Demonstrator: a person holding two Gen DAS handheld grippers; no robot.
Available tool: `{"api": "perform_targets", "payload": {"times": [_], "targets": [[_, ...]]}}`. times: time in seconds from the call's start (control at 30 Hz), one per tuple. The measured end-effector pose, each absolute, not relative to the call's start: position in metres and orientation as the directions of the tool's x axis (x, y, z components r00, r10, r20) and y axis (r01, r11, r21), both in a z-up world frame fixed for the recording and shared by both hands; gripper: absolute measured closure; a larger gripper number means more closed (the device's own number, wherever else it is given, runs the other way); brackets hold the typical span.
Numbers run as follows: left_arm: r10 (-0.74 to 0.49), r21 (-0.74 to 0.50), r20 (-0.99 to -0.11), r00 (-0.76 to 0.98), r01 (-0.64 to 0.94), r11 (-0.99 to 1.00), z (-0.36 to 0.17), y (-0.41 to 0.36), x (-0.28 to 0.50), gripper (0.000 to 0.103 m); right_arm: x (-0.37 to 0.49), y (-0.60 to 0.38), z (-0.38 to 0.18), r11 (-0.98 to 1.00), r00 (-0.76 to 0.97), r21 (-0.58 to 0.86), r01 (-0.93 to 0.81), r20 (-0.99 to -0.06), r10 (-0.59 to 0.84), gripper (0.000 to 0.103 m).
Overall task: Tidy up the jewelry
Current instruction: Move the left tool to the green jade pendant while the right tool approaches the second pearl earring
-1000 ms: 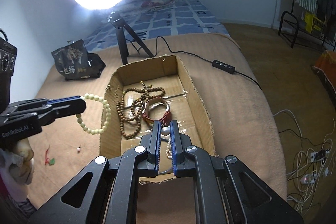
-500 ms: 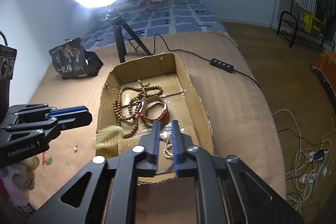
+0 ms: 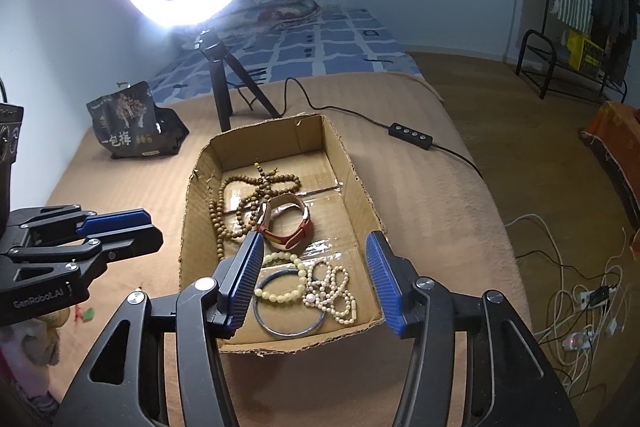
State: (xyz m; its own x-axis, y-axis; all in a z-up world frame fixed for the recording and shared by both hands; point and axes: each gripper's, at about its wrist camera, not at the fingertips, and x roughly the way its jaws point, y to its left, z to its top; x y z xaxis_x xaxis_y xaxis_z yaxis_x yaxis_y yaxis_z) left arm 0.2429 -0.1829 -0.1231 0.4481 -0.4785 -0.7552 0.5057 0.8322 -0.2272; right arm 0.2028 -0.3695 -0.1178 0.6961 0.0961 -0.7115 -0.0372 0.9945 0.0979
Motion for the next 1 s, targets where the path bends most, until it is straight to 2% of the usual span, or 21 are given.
{"api": "perform_targets", "payload": {"times": [0.07,0.13,0.17,0.2,0.33,0.47,0.9,1.0], "targets": [[-0.473,-0.223,-0.756,0.452,0.502,0.836,-0.122,-0.180,0.241,0.081,0.202,-0.369,-0.117,0.995,0.698,0.094,-0.037,-0.710,0.093,0.049],[-0.467,-0.217,-0.756,0.458,0.499,0.839,-0.121,-0.178,0.239,0.071,0.200,-0.368,-0.116,0.995,0.701,0.090,-0.034,-0.708,0.088,0.042],[-0.467,-0.216,-0.752,0.464,0.496,0.841,-0.119,-0.175,0.237,0.062,0.199,-0.368,-0.115,0.996,0.704,0.088,-0.032,-0.705,0.085,0.039],[-0.467,-0.216,-0.749,0.471,0.492,0.843,-0.118,-0.172,0.236,0.057,0.198,-0.367,-0.114,0.996,0.706,0.087,-0.030,-0.704,0.083,0.038],[-0.453,-0.211,-0.749,0.484,0.473,0.855,-0.113,-0.160,0.234,0.056,0.195,-0.366,-0.111,0.996,0.707,0.087,-0.028,-0.702,0.081,0.036],[-0.431,-0.193,-0.744,0.510,0.454,0.870,-0.107,-0.141,0.229,0.046,0.193,-0.361,-0.108,0.997,0.712,0.075,-0.025,-0.698,0.070,0.031],[-0.347,-0.164,-0.742,0.574,0.346,0.924,-0.098,-0.056,0.208,0.040,0.187,-0.318,-0.101,0.992,0.710,0.042,-0.120,-0.695,0.116,0.030],[-0.330,-0.163,-0.742,0.584,0.320,0.933,-0.101,-0.036,0.201,0.040,0.184,-0.303,-0.101,0.989,0.709,0.032,-0.145,-0.693,0.127,0.027]]}}
